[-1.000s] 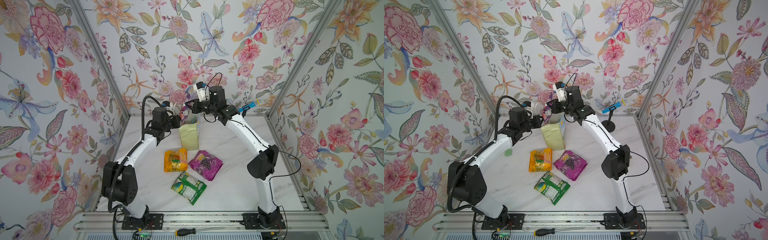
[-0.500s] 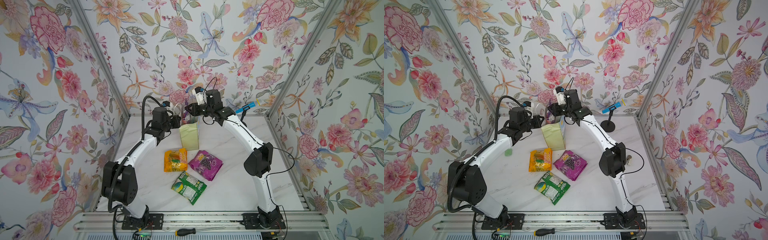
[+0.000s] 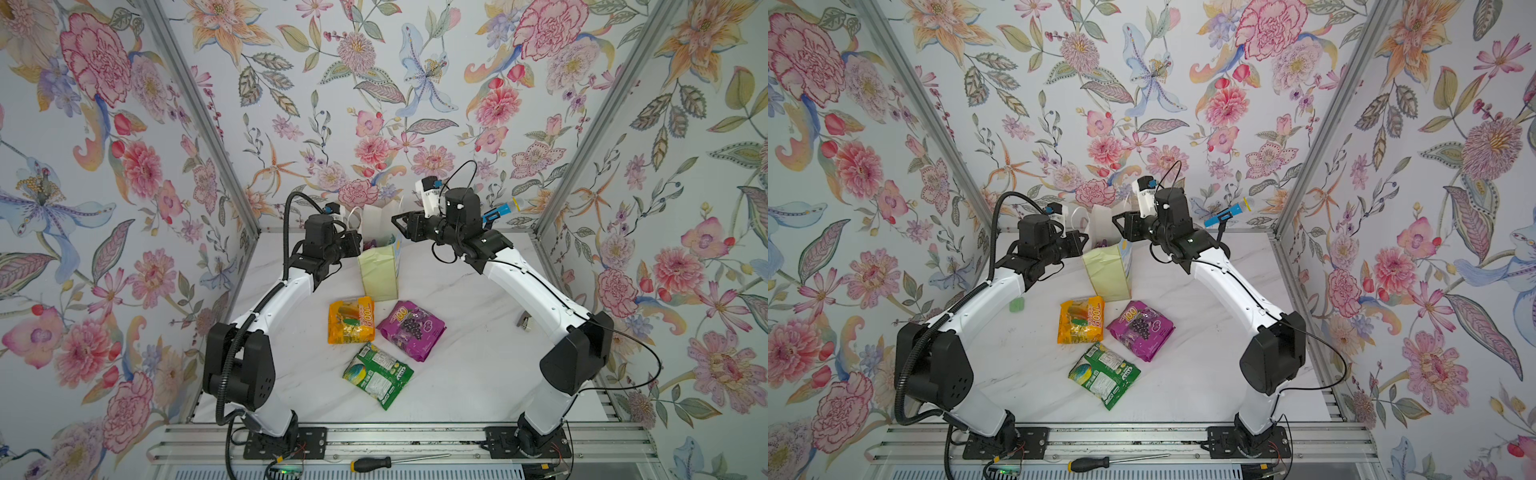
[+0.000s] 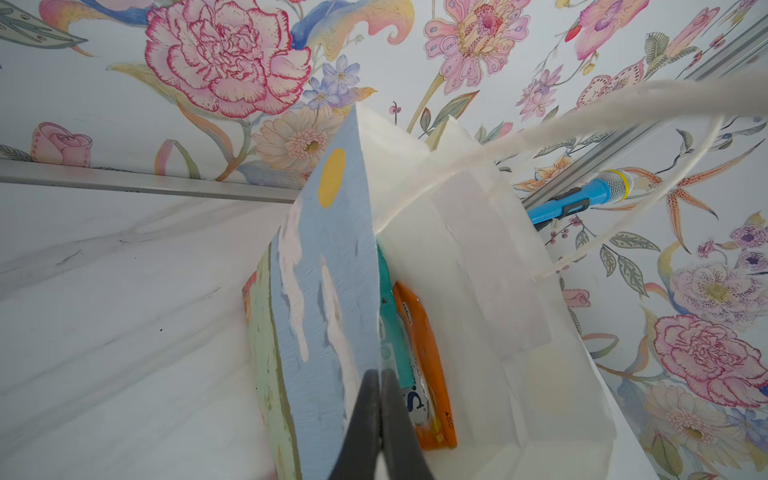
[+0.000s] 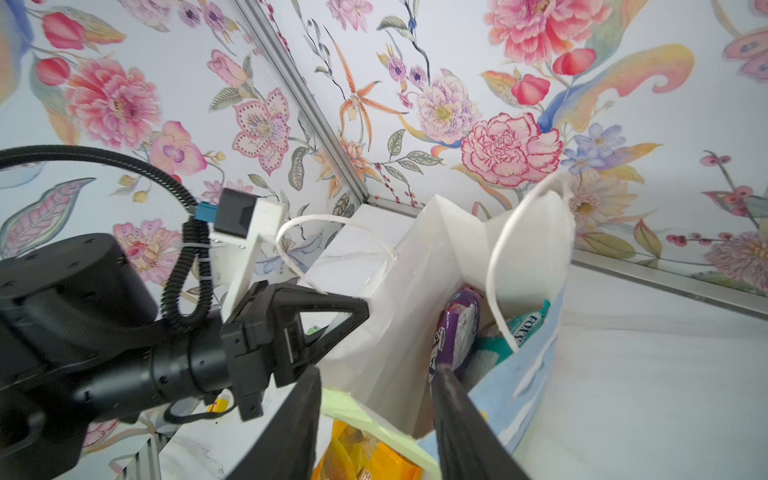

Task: Place the snacks into the paper bag
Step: 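Move the right gripper back toward the green snack pack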

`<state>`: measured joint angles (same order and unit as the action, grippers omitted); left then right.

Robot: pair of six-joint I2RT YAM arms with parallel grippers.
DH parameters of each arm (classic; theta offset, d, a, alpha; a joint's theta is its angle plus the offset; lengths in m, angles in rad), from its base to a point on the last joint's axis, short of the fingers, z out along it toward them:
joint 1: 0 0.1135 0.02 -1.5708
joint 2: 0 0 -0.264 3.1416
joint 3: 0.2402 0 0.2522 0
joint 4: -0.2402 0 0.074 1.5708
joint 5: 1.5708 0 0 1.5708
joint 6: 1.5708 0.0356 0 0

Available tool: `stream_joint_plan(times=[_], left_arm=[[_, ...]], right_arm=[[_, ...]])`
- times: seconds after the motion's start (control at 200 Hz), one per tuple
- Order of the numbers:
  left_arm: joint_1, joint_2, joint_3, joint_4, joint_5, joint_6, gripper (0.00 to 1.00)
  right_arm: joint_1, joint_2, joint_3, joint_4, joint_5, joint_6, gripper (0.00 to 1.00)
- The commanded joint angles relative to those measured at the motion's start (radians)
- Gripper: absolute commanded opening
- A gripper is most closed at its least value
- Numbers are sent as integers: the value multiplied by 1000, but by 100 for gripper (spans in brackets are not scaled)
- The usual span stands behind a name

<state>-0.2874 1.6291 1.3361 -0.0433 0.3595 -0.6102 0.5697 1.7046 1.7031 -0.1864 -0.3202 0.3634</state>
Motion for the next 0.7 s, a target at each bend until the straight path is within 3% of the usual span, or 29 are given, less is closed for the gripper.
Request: stream_joint_plan(times=[0.0, 0.305, 0.535, 0.691], left_arm=[[-4, -9, 20, 11, 4, 12, 0], [-4, -14, 8, 19, 3, 10, 0], [-3, -12, 13, 15, 2, 13, 0], [-1, -15, 19, 6, -5, 22, 0]], right_arm=[[8, -105, -167, 81, 5, 43, 46], [71, -361, -658, 78, 21, 215, 46], [245, -456, -931, 89, 139, 474, 46], [330, -483, -1040, 59, 155, 567, 46]])
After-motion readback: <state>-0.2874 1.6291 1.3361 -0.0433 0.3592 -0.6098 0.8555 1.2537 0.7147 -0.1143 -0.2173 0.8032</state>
